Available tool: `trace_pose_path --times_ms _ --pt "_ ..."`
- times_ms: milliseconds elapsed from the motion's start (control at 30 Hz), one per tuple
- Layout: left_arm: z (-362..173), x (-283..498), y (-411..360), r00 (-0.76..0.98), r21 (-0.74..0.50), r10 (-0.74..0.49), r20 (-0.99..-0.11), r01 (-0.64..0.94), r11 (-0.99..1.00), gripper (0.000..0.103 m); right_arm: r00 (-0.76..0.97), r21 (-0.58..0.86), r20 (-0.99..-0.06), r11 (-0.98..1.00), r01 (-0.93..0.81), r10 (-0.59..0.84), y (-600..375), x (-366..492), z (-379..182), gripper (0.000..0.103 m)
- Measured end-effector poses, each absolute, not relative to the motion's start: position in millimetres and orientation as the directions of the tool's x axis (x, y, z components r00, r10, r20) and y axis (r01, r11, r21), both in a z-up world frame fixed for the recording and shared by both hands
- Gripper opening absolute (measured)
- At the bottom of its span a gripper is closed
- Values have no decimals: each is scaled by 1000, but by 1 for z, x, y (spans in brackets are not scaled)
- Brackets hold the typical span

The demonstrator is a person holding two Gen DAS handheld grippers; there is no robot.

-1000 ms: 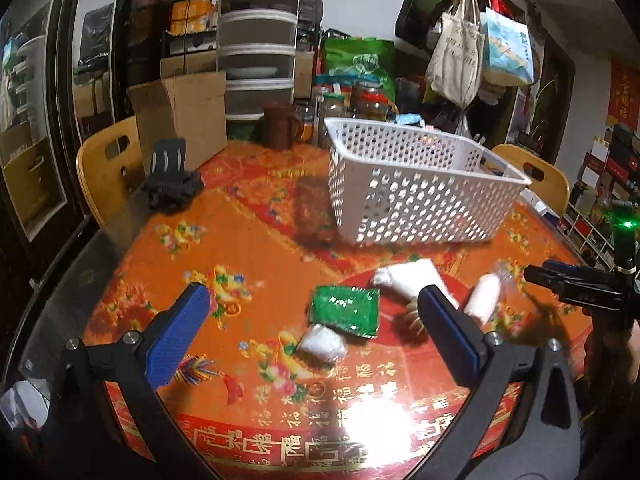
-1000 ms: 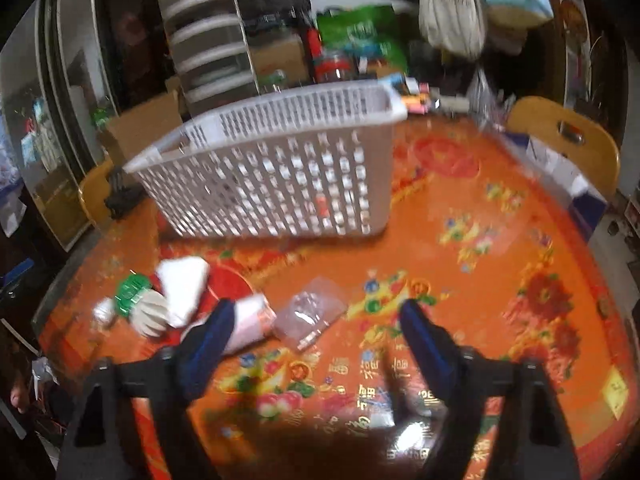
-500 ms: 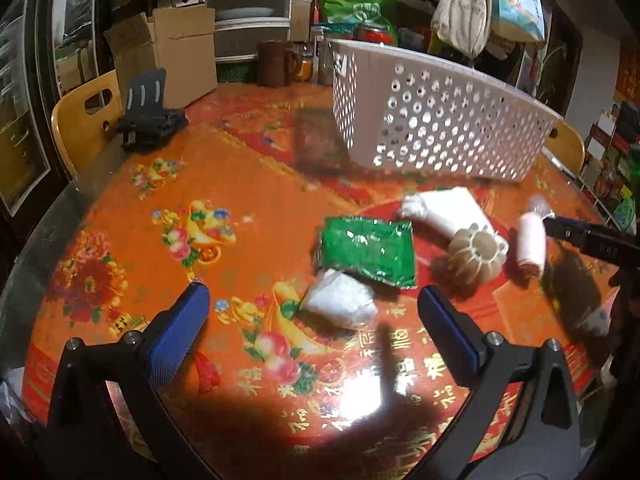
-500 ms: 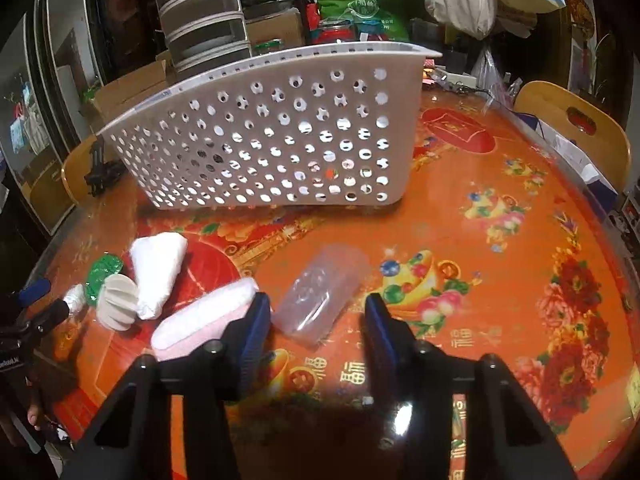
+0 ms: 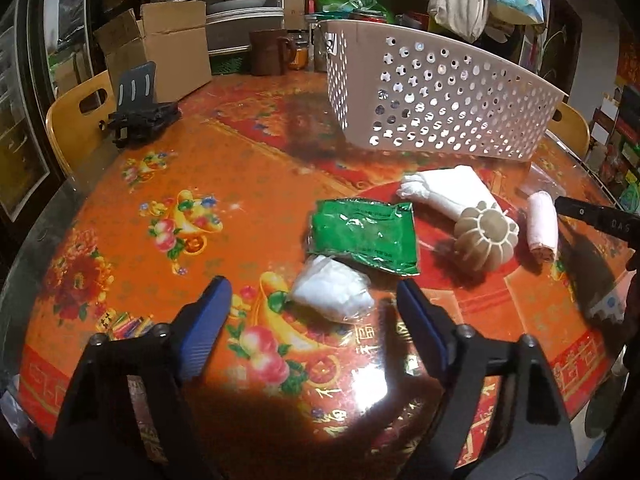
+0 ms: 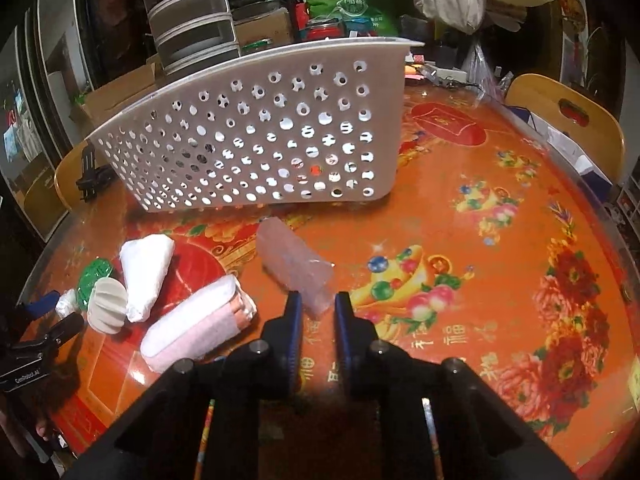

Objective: Organize soft objects
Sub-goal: 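Grasp the clear plastic bag with the right tool while the left tool grasps the white plastic bag, then lift both held bags off the table toward the white basket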

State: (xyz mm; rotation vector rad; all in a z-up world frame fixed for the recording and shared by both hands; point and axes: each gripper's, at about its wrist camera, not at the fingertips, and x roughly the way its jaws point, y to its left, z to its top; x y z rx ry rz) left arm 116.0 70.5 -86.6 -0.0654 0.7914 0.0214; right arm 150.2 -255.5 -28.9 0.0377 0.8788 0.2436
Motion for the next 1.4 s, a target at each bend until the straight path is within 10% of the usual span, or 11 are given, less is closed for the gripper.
trace_pose_path --times_ms 200,567,700,833,1167,1400 --pt "-83 114 71 715 -58 -18 -699 -32 998 37 622 130 -748 971 -203 230 -255 149 -26 9" --pt "-83 108 76 734 -81 -28 -678 -37 996 35 695 148 -667 962 -228 267 -269 137 -9 8" --pt "-82 107 77 735 -91 -33 -677 -39 995 35 666 142 -688 953 -267 289 -271 148 -4 61" --pt "-81 106 75 736 -87 -38 -676 -28 996 35 644 99 -704 940 -327 298 -261 153 -6 65" --pt "-82 106 75 736 -99 -46 -675 -28 995 35 567 78 -767 921 -382 300 -243 165 -20 65" --pt "-80 105 78 741 -106 -50 -669 -29 994 35 542 64 -780 901 -428 313 -238 156 -18 43"
